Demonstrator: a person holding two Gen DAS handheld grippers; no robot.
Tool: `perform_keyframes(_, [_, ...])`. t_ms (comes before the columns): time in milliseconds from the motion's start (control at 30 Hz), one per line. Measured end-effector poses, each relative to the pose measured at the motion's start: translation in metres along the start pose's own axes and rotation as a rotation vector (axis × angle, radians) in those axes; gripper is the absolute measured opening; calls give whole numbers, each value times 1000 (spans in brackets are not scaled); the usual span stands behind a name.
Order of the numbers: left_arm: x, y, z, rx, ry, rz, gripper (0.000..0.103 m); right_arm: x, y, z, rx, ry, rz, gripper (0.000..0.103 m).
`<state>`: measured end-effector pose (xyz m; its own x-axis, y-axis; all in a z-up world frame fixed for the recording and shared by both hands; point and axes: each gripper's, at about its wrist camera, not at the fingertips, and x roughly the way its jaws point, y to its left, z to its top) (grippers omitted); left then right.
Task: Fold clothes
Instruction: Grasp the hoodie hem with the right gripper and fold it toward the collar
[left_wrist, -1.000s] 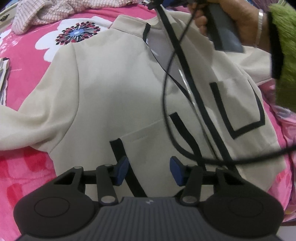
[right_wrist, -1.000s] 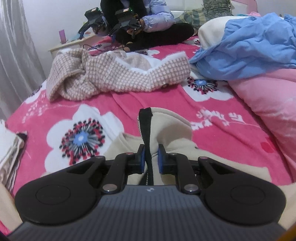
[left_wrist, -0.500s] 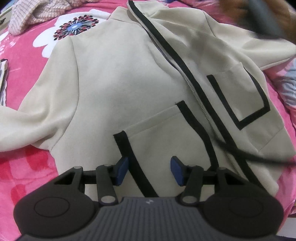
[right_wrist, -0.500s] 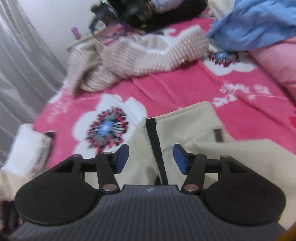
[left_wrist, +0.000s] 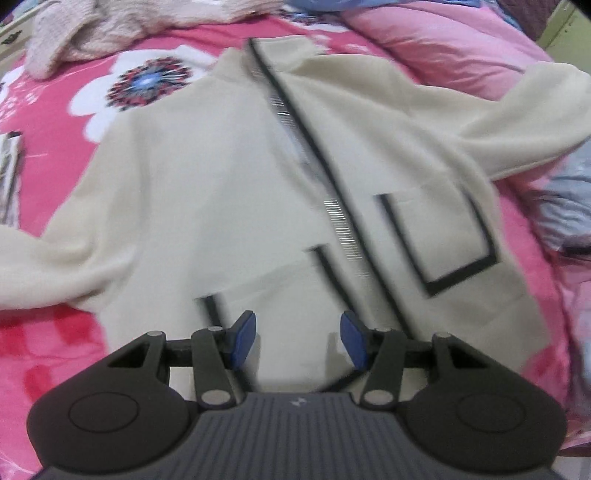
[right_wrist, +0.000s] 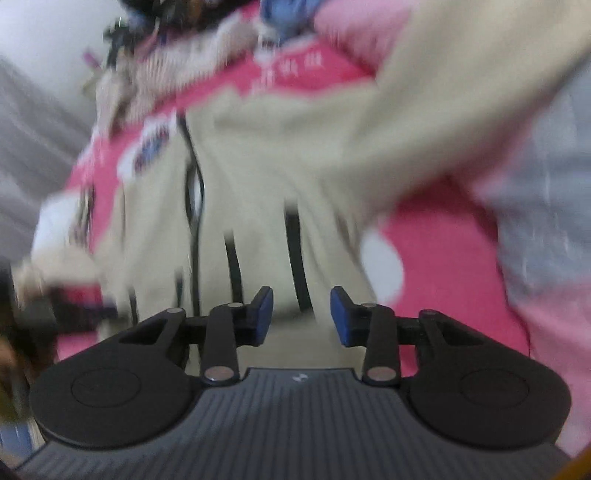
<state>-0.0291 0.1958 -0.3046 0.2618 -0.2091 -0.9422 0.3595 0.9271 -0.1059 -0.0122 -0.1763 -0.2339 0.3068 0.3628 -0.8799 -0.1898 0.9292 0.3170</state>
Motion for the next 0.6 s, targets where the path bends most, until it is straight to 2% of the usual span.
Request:
perform_keyframes(167, [18,-69,-12,74,71,-69,52,26,-8,-48,-96,68,24,29])
perform_keyframes(233, [32,-87,-23,95,122,-47,52,39,-17,-65,-95,98,36,29])
perform_keyframes(333, [54,-109,-39,123,196,4,50,67,-30,-90,-107,253,-10,28])
perform_keyframes(367, [61,-116,-45,132,221,21,50,67,-33,-94,-113,279,-9,28])
perform_keyframes(433, [72,-127,-53,140,262,50,51,50,-39,-93,-107,248,23,30])
perform_keyframes(500, [70,-126,-51,104,273,55,52,31,-54,-84,-30,170,42,35])
perform_keyframes(533, [70,-125,-49,87,280,57,52,23,-63,-79,16,130,49,47])
perform_keyframes(567, [71,-124,-48,70,287,59,52,19,-72,-74,61,103,56,55])
perform_keyframes(600, [72,-123,-47,54,294,61,52,21,-81,-70,107,93,62,55])
